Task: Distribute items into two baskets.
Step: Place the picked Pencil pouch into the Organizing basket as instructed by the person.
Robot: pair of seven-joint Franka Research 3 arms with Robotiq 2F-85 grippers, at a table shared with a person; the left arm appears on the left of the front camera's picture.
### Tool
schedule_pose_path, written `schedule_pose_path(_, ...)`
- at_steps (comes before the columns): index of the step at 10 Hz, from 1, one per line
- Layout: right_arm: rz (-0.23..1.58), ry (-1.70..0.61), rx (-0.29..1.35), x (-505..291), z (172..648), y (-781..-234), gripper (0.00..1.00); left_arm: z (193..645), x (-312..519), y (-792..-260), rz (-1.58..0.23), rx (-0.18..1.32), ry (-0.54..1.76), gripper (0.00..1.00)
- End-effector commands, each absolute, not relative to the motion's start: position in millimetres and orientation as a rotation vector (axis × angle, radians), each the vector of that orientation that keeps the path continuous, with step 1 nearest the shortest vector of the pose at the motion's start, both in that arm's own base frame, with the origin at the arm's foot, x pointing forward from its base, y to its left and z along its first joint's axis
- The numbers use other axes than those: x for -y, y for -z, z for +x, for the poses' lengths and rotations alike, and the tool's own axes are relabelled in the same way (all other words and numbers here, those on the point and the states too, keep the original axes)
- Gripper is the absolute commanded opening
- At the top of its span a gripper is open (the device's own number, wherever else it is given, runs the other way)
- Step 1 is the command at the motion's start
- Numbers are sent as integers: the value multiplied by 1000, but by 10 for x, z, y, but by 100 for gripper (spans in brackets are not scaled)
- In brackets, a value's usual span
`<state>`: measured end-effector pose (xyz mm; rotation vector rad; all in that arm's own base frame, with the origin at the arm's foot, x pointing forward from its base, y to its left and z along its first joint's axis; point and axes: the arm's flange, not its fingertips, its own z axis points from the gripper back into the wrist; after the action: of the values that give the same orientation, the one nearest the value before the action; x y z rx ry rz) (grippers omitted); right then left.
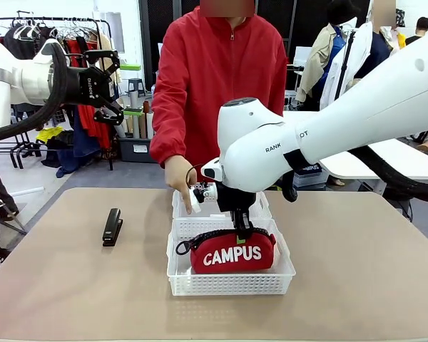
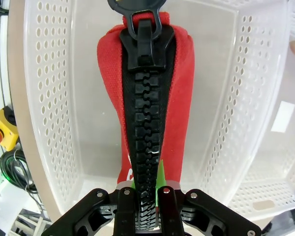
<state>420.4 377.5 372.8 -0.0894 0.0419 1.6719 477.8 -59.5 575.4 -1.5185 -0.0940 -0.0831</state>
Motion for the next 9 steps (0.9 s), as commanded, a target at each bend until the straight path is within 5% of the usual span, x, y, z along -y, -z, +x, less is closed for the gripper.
schedule_pose_path(1,-93,-1653,-21,-3778,4143,-3673,0,4771,591,-5774,-1520,98,85,100)
schedule_pose_path(2,-78,-1653,-33,-3783,4137,-3667,3,4771,591,-5774,-1520,98,85,100)
schedule_pose_path(7,-54,-1659,-40,-3750,4141,-3748,97,4771,591,-5774,-1520,98,85,100)
schedule_pose_path(9,-30,-1630,-22,-3714,4164,-3801,100,4771,591,-5774,-1520,98,85,100)
